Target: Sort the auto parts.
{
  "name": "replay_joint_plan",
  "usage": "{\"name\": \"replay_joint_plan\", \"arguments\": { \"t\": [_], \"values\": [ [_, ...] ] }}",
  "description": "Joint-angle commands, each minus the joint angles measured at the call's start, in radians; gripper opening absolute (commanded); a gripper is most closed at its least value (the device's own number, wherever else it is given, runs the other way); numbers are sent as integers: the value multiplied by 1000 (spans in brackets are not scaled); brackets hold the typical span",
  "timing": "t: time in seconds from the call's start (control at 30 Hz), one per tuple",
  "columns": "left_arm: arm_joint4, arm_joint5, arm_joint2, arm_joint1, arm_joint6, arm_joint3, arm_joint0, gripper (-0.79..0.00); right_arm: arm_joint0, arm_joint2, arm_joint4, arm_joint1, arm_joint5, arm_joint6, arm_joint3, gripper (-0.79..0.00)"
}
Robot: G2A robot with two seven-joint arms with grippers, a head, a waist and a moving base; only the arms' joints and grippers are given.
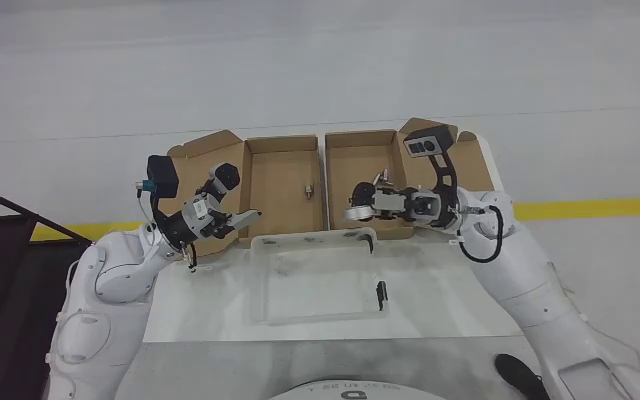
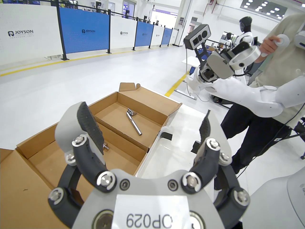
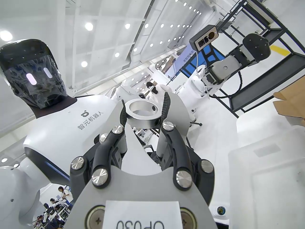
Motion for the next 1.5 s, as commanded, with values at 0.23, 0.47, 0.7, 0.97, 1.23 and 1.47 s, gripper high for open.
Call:
{"name": "replay_joint_plan", "arguments": {
  "t": [0.23,0.47,0.7,0.97,1.23,1.47],
  "values": [
    [0,0,0,0,0,0,0,0,62,-78,358,-47,80,-51,52,-785],
    [0,0,0,0,0,0,0,0,131,-130,587,-95,137,-7,168,-785],
    [0,0,0,0,0,0,0,0,157,-151,599,-123,149,17,211,-785],
    [0,0,0,0,0,0,0,0,179,-95,152,-123,-121,-176,294,-785],
    [0,0,0,0,0,0,0,0,130,-48,-299,-116,-153,-506,210,-785],
    [0,0,0,0,0,0,0,0,109,-26,-414,-113,-111,-553,155,-785]
  ]
}}
